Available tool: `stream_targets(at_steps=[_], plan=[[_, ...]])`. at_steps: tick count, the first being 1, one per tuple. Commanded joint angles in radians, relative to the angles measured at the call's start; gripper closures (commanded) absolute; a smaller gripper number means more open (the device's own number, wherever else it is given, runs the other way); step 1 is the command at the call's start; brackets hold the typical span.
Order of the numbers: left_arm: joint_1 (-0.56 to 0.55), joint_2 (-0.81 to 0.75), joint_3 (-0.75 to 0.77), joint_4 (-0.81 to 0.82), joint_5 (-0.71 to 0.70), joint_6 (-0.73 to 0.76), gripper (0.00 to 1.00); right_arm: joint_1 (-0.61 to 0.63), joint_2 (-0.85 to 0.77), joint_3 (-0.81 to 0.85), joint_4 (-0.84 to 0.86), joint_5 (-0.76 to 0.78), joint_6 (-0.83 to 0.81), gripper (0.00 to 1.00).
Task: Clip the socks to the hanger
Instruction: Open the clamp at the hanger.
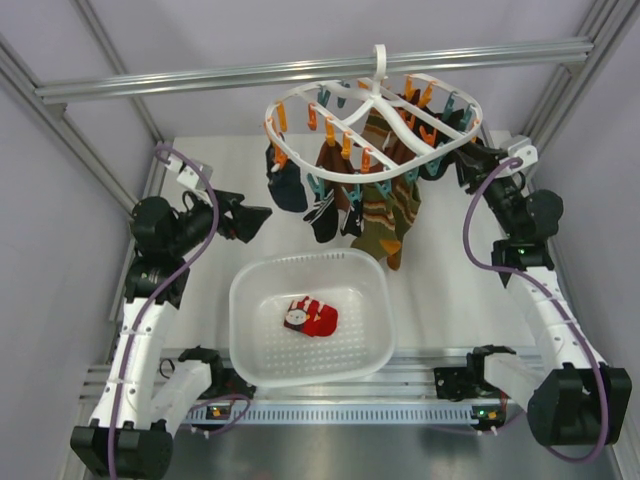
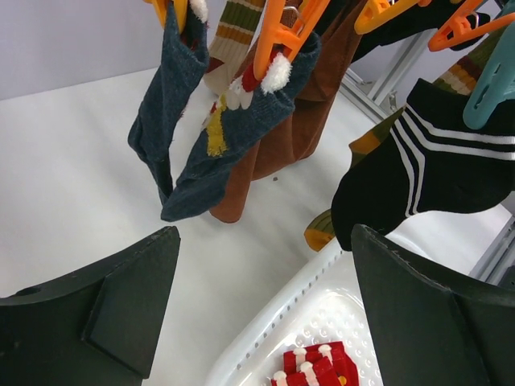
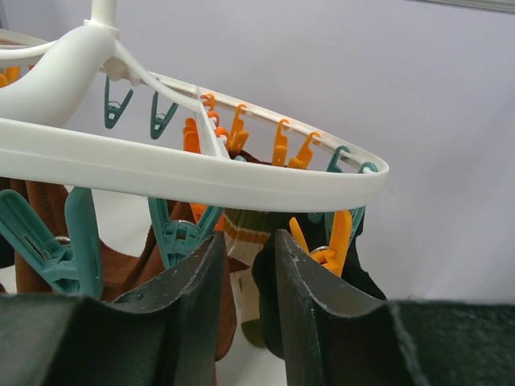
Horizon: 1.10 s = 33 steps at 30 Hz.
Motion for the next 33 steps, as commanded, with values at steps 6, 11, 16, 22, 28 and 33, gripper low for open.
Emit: stream_targets(at_steps=[6,11,16,22,28,33], plan=[[-0.003,-0.026,0.019,0.061,0.026,0.02,0.08,0.013,-0.04,0.031,0.044,-0.034,0.023,0.7],[-0.003,-0.026,0.016,0.061,0.035,0.023,0.08,0.013,-0.031,0.035,0.05,-0.059,0.076,0.71],[-0.003,-0.029,0.013,0.061,0.031,0.03,0.08,0.011,-0.031,0.031,0.039,-0.06,0.071,0.74],[-0.003,-0.026,0.013,0.064,0.031,0.027,0.08,0.011,-0.012,0.032,0.074,-0.034,0.086,0.79],[-0.003,-0.029,0.004,0.076,0.043,0.021,0.09,0.011,0.012,0.052,0.073,0.002,0.111,0.79],[-0.003,-0.051,-0.012,0.09,0.085,0.027,0.08,0.013,0.024,0.071,0.064,0.007,0.148,0.91]])
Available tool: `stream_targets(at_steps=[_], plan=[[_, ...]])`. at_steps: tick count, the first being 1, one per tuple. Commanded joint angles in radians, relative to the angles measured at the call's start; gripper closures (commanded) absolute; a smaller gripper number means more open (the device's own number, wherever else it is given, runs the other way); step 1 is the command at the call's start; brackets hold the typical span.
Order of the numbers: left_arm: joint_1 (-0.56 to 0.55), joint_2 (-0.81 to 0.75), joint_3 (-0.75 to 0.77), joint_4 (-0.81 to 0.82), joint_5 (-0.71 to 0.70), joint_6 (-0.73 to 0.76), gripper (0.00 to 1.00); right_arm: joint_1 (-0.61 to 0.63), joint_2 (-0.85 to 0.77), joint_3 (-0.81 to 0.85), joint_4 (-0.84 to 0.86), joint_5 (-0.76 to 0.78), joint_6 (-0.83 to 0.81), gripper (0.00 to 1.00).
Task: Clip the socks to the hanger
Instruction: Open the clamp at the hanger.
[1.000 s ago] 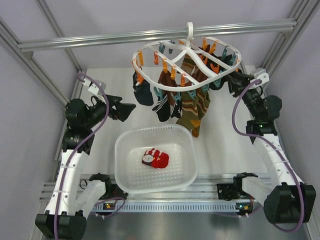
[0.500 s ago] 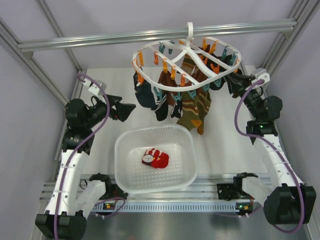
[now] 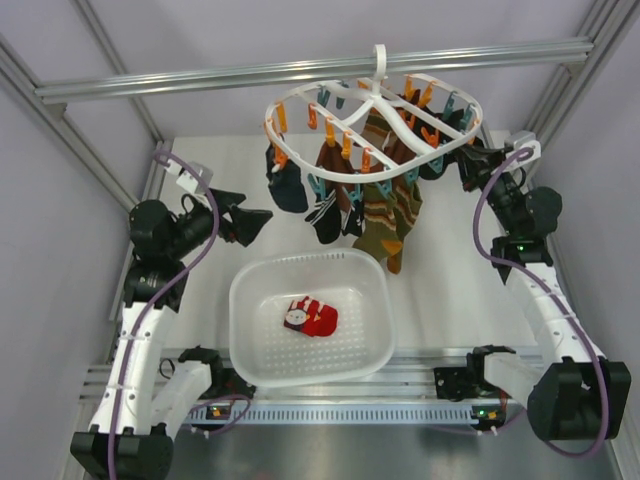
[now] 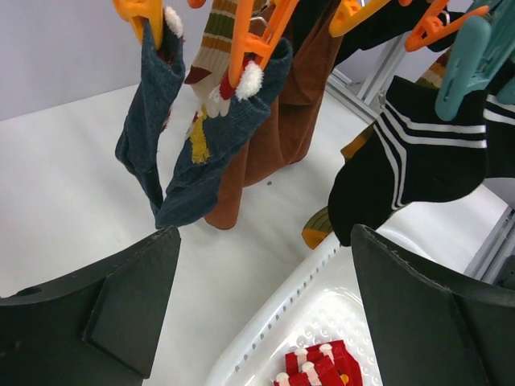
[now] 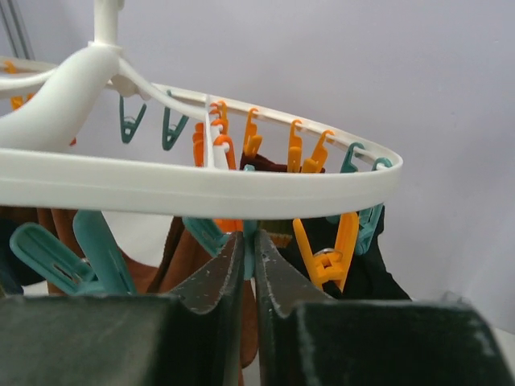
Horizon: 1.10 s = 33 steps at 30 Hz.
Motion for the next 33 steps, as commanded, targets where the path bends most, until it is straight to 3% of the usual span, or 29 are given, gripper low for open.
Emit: stream_targets(at_steps=[1,3,16,18,22,24,28,33], plan=[[-0.003,-0.03,-0.008,0.074,0.057,0.01,0.08,0.013,0.005,0.063,0.043,0.018,0.044,0.95],[-0.003,-0.036,-0.006,0.074,0.079,0.015,0.08,0.011,0.001,0.063,0.034,0.02,0.062,1.0],[-0.043,-0.01,0.141,0.095,0.234,0.009,0.1,0.013,-0.143,0.043,-0.15,-0.046,0.226,1.0],[-0.106,0.014,0.199,0.038,0.242,0.056,0.11,0.013,-0.16,0.049,-0.182,-0.061,0.242,1.0],[-0.358,0.066,0.284,-0.081,0.103,0.205,0.12,0.013,-0.174,0.058,-0.266,-0.081,0.245,1.0],[-0.399,0.092,0.301,-0.076,0.052,0.216,0.14,0.013,-0.179,0.057,-0.294,-0.086,0.251,1.0],[-0.59,0.164,0.288,0.018,-0.076,0.194,0.16,0.014,-0.173,0.055,-0.288,-0.112,0.308,1.0],[-0.856,0.253,0.27,0.212,-0.384,0.288,0.24,0.016,-0.163,0.07,-0.288,-0.118,0.354,1.0]])
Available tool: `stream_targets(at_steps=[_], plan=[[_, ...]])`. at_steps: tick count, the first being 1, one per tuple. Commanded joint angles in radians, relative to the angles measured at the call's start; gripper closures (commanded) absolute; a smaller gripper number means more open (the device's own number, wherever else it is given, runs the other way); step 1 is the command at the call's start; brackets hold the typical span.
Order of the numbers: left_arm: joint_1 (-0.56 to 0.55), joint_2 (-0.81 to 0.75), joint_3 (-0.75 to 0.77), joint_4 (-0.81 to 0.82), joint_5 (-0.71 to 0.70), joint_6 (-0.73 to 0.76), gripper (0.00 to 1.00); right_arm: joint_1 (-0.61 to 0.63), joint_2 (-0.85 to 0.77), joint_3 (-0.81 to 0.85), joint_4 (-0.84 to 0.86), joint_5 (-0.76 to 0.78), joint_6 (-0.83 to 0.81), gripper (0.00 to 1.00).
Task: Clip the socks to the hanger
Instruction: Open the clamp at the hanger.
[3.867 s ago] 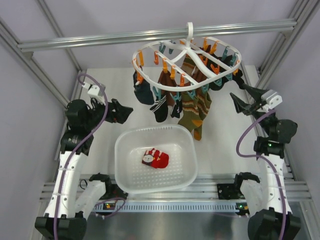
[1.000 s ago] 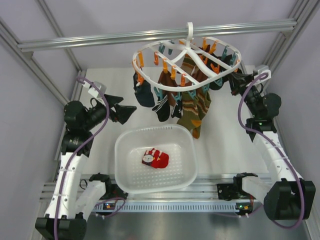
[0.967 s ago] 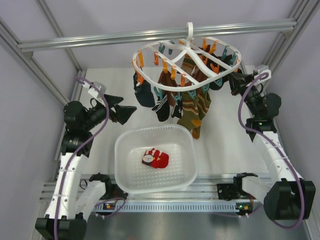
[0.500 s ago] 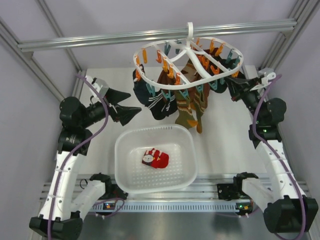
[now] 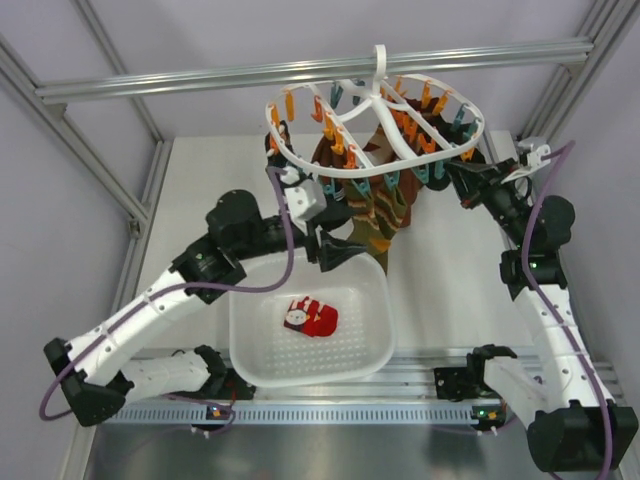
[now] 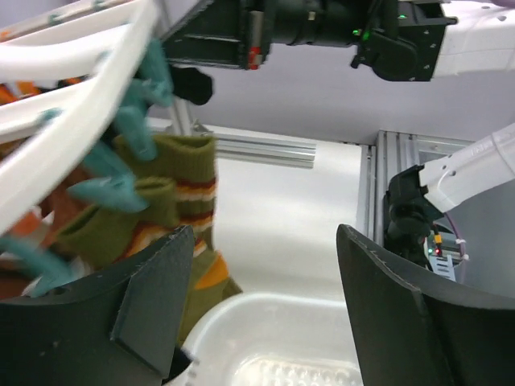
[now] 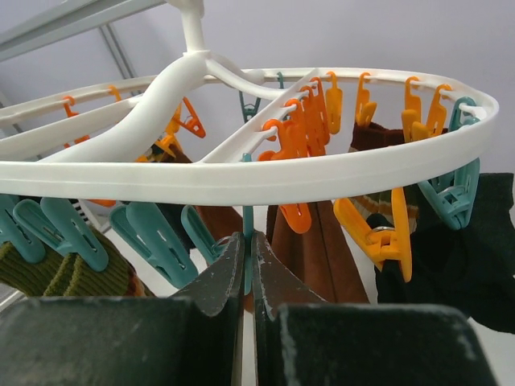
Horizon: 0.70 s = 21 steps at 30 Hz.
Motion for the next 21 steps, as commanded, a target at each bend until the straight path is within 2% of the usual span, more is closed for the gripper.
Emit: stream_targets(at_steps=[1,3,4,9,13,19,21], plan=[[-0.174,0.064,-0.006,0.211,-0.254,0.09,0.28,0.013,0.001,0.047,-0.019,-0.032,0.059,1.0],[-0.232,0.109,-0.015,0.35,-0.383,0.133,0.35,0.016,0.002,0.049,-0.019,-0.031,0.07,1.0],[-0.268,0.161,-0.014,0.399,-0.407,0.142,0.38,0.017,0.002,0.047,-0.018,-0.029,0.075,1.0],[-0.309,0.319,0.01,0.634,-0.476,0.14,0.5,0.02,0.01,0.073,-0.039,-0.026,0.07,1.0],[-0.312,0.471,0.031,0.871,-0.557,0.142,0.68,0.02,0.013,0.095,-0.061,-0.02,0.061,1.0],[-0.308,0.602,0.076,1.009,-0.571,0.201,0.66,0.02,0.021,0.119,-0.087,-0.018,0.052,1.0],[-0.294,0.626,0.099,1.029,-0.552,0.189,0.7,0.02,0.014,0.119,-0.091,-0.017,0.053,1.0]])
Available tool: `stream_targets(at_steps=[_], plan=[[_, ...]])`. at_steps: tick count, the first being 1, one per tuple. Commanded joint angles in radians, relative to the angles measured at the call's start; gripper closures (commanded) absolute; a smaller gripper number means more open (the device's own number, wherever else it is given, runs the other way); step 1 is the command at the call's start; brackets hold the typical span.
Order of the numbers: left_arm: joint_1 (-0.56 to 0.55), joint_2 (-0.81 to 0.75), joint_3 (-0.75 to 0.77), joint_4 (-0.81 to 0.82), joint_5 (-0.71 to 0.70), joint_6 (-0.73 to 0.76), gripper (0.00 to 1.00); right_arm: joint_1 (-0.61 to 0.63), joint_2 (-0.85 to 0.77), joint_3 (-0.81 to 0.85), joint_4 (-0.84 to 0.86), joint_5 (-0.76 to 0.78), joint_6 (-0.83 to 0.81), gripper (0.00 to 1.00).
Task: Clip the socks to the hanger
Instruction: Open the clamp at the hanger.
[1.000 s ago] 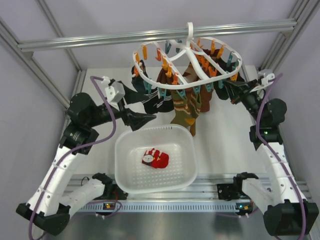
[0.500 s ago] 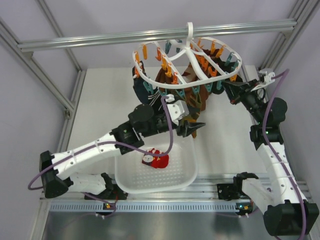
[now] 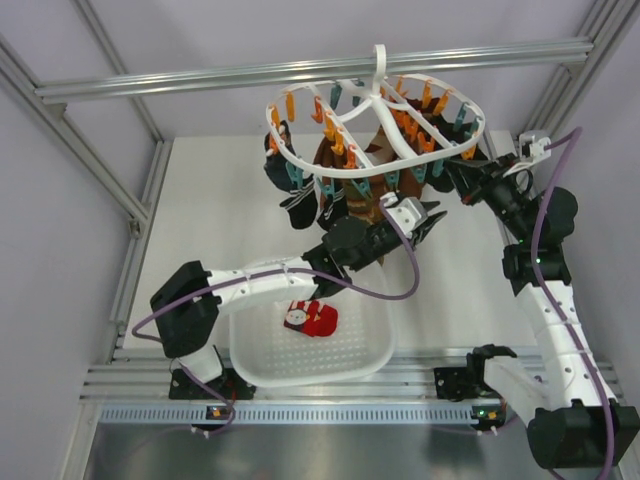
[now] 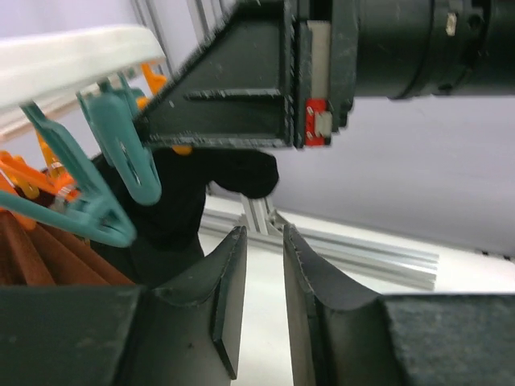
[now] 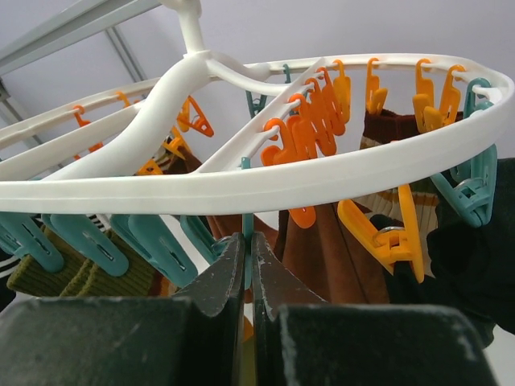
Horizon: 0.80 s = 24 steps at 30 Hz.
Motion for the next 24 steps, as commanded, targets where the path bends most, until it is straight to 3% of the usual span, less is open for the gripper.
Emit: stream_targets(at_steps=[1,12,24], plan=[[0.023,0.027,0.082,0.205,-0.012,0.009,0.71,0.018,-0.005,0.055,-0.001,-0.011,-0.002,1.0],[0.075,0.149,0.191,0.269,-0.029,0.004,0.72,0.018,-0.007,0.068,-0.017,-0.008,-0.004,1.0],[0.088,0.152,0.158,0.263,-0.046,0.026,0.65,0.018,-0.01,0.073,-0.024,0.0,-0.013,1.0]])
